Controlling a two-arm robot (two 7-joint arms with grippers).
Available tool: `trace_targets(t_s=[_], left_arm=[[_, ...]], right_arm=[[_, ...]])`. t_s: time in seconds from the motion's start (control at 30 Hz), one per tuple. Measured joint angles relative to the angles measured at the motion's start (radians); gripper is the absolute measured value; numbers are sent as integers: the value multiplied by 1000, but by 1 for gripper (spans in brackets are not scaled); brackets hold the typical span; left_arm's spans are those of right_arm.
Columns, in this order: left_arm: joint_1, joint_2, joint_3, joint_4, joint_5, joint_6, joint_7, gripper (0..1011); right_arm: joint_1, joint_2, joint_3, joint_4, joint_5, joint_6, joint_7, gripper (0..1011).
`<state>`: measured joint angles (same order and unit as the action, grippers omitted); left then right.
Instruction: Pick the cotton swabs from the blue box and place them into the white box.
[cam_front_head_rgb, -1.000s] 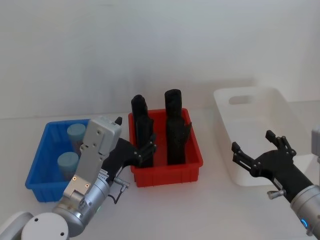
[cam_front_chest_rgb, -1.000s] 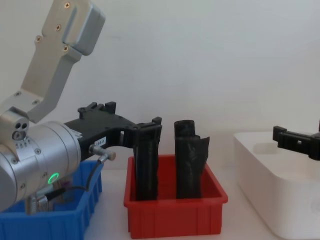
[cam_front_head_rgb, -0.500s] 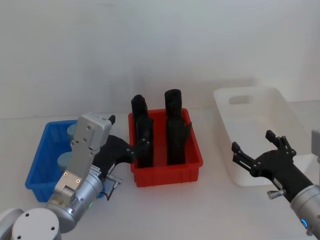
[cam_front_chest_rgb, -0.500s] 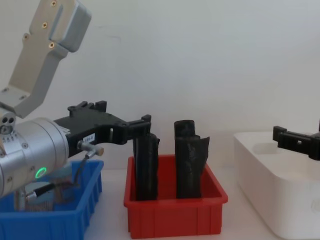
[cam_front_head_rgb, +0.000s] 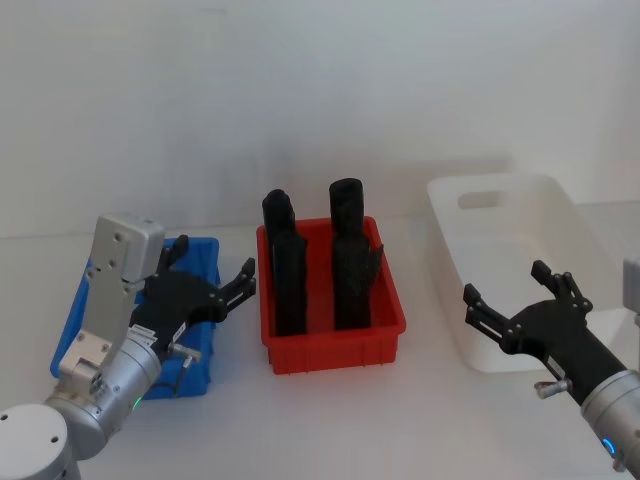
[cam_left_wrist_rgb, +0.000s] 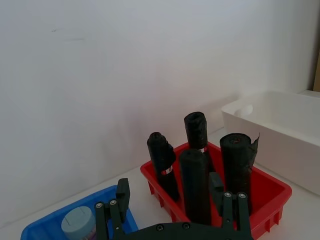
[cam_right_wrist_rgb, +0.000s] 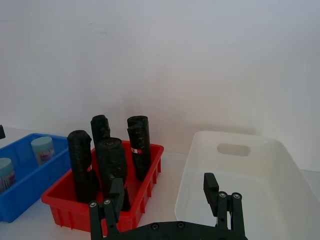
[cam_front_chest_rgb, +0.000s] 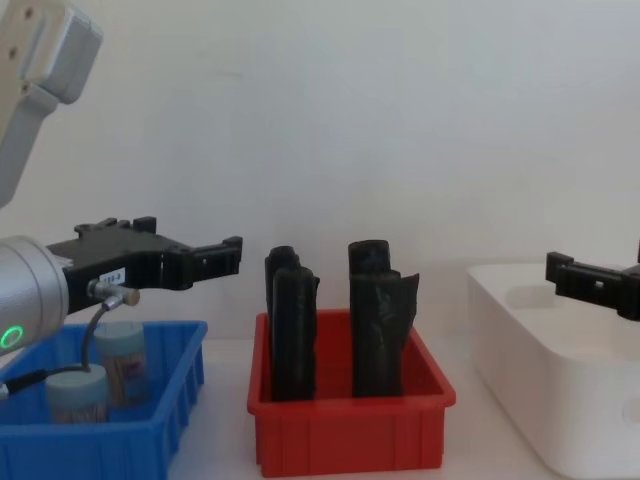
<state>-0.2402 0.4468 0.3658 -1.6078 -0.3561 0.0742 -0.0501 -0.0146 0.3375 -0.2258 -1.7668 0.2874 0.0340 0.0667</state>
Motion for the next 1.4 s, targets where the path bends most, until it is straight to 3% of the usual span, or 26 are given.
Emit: trace_targets(t_s=[0.4, 0.57, 0.97, 1.4], left_arm=[[13, 38, -41, 38, -81, 48, -6, 1000], [14, 46, -52, 63, -93, 63, -11, 999], [-3, 52, -69, 132, -91, 92, -39, 1000], [-59, 43, -80, 243, -52, 117, -97, 1000]], right_arm=[[0, 0, 0, 0, 0, 0, 0, 1002], [0, 0, 0, 0, 0, 0, 0, 1002], [0, 0, 0, 0, 0, 0, 0, 1002], [0, 0, 0, 0, 0, 0, 0, 1002]])
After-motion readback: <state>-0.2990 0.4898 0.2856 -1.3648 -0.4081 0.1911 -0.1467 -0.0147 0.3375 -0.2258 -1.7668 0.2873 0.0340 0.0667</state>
